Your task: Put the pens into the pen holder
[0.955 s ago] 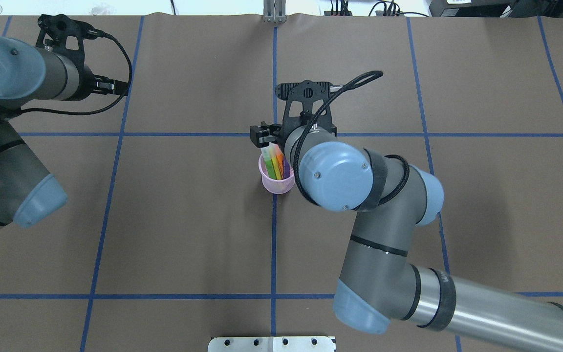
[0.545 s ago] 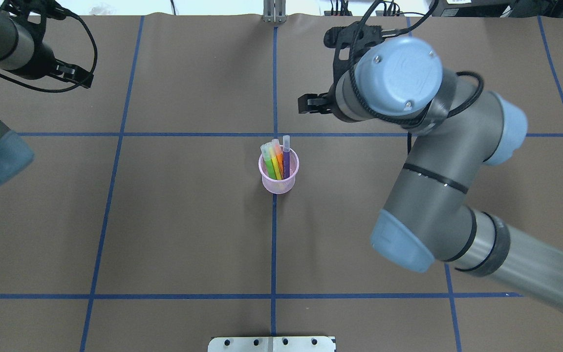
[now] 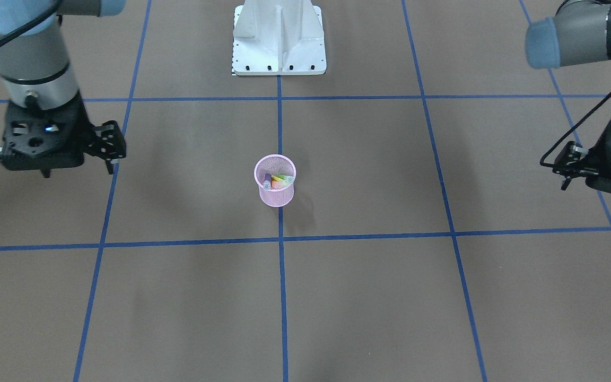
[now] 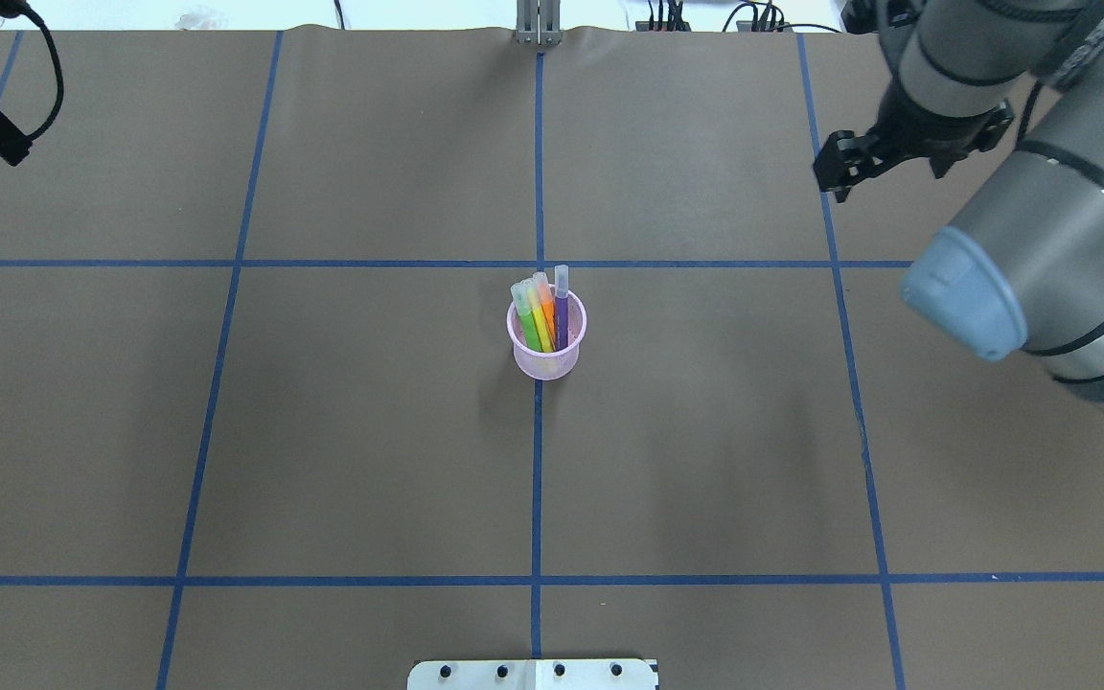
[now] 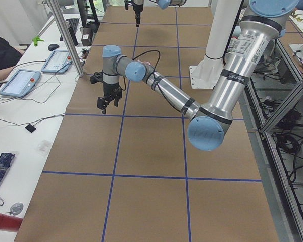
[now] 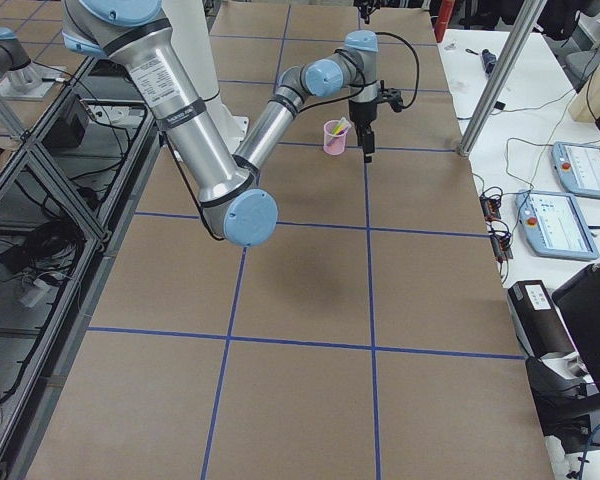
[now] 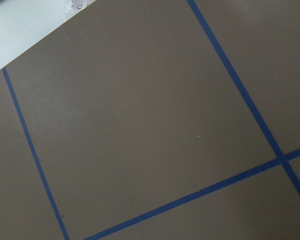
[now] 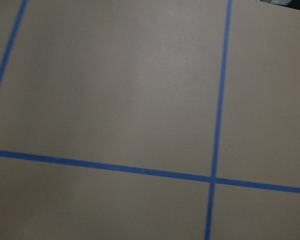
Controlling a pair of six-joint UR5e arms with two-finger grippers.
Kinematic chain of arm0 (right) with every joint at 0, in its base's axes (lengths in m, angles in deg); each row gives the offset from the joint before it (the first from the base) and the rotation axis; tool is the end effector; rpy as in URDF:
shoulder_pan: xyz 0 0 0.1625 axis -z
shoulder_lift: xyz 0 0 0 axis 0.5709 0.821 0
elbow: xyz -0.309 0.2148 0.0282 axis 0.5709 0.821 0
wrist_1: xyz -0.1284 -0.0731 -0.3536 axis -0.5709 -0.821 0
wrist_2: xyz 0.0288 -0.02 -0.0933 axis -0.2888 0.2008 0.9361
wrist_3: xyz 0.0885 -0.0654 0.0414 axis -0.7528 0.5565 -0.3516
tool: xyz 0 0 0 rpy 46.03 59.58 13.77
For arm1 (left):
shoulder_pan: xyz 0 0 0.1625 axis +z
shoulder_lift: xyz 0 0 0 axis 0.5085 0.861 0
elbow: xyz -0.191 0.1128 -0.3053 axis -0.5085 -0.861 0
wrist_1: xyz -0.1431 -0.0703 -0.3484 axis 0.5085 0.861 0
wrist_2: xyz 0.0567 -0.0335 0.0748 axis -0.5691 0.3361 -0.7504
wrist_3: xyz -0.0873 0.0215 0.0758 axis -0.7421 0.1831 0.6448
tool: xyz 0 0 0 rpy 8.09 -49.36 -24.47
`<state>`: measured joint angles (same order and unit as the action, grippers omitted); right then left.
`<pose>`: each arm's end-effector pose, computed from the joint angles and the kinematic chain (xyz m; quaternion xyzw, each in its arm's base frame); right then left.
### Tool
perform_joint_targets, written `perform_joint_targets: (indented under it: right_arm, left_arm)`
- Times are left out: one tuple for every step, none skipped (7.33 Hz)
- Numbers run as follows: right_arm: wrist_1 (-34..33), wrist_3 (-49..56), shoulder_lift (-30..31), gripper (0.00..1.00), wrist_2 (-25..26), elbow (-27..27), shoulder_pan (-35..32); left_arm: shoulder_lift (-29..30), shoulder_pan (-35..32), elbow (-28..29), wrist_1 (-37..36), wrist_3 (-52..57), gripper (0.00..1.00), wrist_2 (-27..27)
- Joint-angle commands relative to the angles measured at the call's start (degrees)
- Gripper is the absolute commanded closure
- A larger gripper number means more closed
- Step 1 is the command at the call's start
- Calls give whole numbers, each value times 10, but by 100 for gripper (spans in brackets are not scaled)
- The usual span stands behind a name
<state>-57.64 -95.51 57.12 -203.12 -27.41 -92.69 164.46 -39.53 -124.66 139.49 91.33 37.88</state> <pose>-0.2183 -0.5063 0.2772 0.0659 -0.2796 -0.0788 0.9546 0.1132 -0.5572 0.3853 0.1408 0.2344 0.2474 0.9295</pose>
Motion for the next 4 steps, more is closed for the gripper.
perform_joint_targets:
  right_arm:
    - [-11,215,105,0,-115,8,-140]
    - [-10,223,116,0,-111,12,-155]
    - [-10,226,122,0,-105,27,-162]
    - [-10,226,145,0,-102,29,-169]
  left_arm:
    - [-51,-68,11,-2,51,0,58]
    - [-55,-84,10,-1,51,0,63]
    - [-74,-120,12,2,55,0,94]
    - [-111,-134,22,41,67,0,128]
